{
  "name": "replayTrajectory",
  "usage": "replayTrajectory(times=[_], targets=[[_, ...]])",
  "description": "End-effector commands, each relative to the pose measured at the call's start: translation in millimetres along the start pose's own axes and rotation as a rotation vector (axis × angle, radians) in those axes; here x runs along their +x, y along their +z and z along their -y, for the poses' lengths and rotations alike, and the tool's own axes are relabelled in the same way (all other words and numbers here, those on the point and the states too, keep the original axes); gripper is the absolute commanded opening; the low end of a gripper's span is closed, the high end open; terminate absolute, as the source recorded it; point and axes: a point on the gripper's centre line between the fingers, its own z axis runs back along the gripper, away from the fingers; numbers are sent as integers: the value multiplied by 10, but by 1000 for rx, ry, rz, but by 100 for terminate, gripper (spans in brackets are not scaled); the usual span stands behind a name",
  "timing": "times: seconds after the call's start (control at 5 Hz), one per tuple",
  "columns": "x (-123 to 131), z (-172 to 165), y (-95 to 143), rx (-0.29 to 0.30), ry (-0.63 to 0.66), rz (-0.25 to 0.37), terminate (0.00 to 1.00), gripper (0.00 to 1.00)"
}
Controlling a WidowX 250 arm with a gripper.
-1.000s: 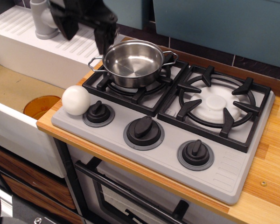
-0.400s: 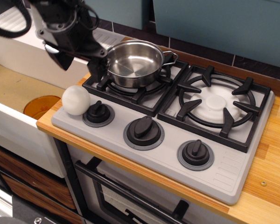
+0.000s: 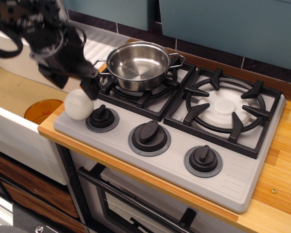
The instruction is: Put pot or pan on stove and put mushroom in pot or pan
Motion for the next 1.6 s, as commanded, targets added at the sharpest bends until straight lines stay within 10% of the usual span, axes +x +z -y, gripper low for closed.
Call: replayTrajectory(times=[0.0,0.4,0.6,1.4], targets=[[-17,5,-164,-20,26,69,0,100],[-80,21,-268,-49,46,82,0,100],[-73,72,-255,-47,75,69,0,0],[636,150,291,-8,90,-20,0,0]])
